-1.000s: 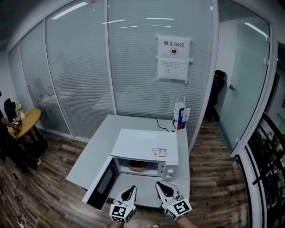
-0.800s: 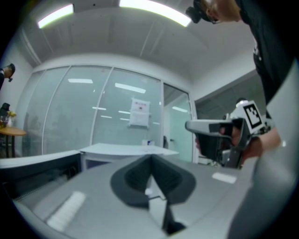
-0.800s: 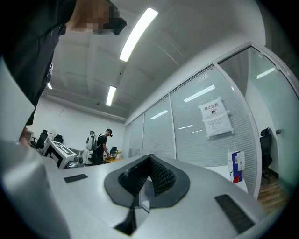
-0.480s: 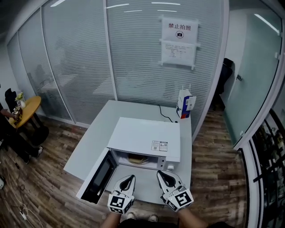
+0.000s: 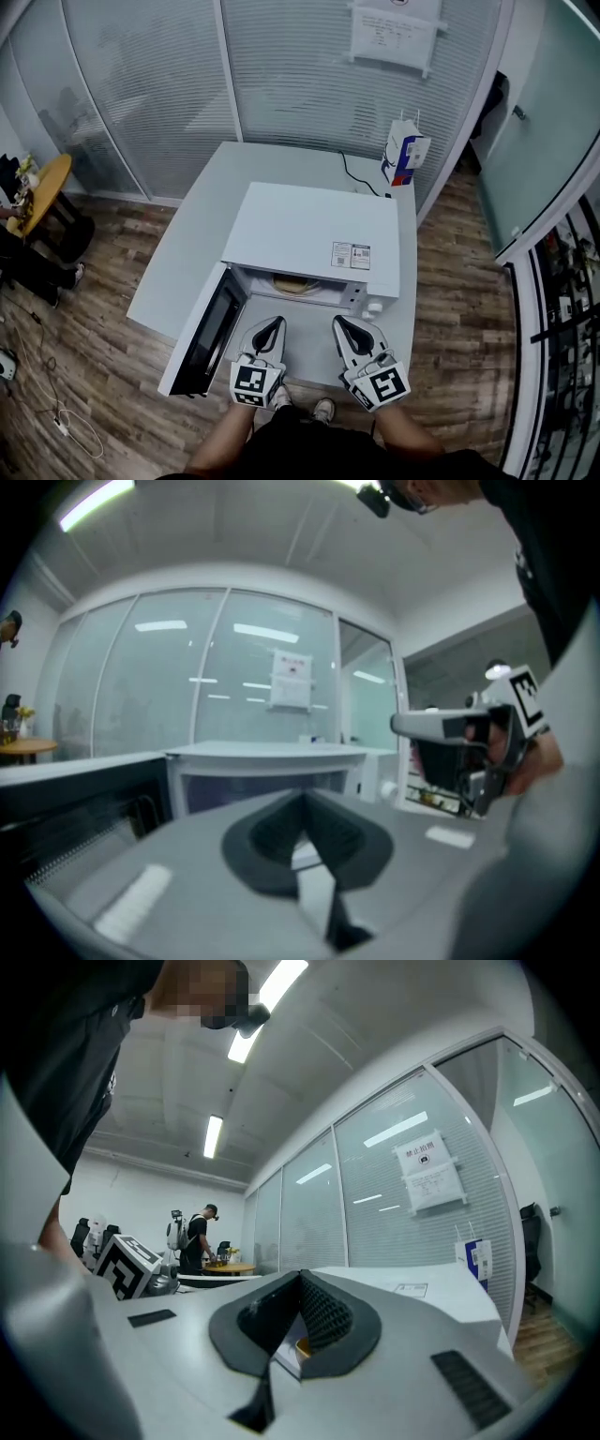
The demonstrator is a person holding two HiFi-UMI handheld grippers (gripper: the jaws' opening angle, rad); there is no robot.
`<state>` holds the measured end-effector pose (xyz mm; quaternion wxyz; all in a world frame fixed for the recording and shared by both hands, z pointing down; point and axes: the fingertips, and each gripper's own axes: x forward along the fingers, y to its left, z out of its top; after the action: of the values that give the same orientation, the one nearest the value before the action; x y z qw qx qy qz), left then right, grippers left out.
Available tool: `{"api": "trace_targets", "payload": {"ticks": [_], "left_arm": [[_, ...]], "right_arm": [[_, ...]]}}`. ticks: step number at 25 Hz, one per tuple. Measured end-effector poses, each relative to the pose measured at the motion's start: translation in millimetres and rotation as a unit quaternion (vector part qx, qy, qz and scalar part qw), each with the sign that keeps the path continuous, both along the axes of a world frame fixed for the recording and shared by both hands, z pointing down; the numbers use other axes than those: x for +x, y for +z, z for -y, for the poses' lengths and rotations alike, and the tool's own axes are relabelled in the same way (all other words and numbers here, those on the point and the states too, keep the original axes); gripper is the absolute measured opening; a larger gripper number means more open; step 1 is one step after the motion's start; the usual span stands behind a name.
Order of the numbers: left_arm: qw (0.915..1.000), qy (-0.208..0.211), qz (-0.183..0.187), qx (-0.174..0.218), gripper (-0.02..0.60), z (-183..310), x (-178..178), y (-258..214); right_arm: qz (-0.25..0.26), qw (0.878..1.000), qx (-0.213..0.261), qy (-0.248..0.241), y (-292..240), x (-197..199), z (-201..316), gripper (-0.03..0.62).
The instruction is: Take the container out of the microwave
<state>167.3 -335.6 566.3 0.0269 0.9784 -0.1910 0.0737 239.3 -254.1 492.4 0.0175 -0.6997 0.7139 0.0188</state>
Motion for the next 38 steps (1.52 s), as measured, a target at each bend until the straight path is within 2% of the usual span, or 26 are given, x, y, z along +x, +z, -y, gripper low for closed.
{"api": "trace_targets", "payload": {"ticks": [6, 7, 8, 9, 10, 12, 15, 17, 26, 29, 35, 38], "left_arm": [[0.9995, -0.023, 0.015, -0.017, 0.006, 23, 11, 37], [0.9994, -0.021, 0.017, -0.02, 0.031, 27, 15, 45], [0.9993, -0.02, 0.02, -0.023, 0.103, 30, 20, 52], [0.9992, -0.019, 0.022, -0.026, 0.203, 34, 25, 59], [0.999, -0.022, 0.025, -0.029, 0.247, 38, 29, 66], [0.9983, -0.035, 0.029, -0.037, 0.295, 47, 36, 80], [0.9954, -0.064, 0.039, -0.06, 0.477, 63, 49, 104], [0.9932, -0.077, 0.052, -0.07, 0.52, 75, 59, 119], [0.9906, -0.084, 0.091, -0.059, 0.528, 104, 98, 155], [0.9888, -0.089, 0.108, -0.051, 0.528, 110, 105, 161], [0.9868, -0.094, 0.12, -0.055, 0.525, 117, 111, 169], [0.988, -0.092, 0.116, -0.043, 0.484, 115, 114, 166]], "right_arm": [[0.02, 0.998, -0.057, 0.0, 52, -3, 18, -0.002], [0.022, 0.998, -0.064, 0.0, 60, -3, 22, -0.002], [0.023, 0.997, -0.07, 0.0, 66, -2, 25, -0.002], [0.024, 0.997, -0.075, 0.001, 73, -2, 28, -0.002], [0.025, 0.996, -0.081, 0.002, 79, -1, 30, -0.002], [0.028, 0.995, -0.091, 0.006, 89, 0, 32, -0.002], [0.029, 0.994, -0.109, 0.012, 107, 6, 33, -0.002], [0.034, 0.992, -0.124, 0.02, 122, 11, 33, -0.002], [0.049, 0.986, -0.153, 0.036, 153, 25, 30, -0.002], [0.038, 0.986, -0.158, 0.038, 157, 28, 33, -0.002], [0.039, 0.985, -0.161, 0.042, 166, 31, 33, -0.002], [0.039, 0.985, -0.165, 0.04, 167, 30, 32, -0.002]]}}
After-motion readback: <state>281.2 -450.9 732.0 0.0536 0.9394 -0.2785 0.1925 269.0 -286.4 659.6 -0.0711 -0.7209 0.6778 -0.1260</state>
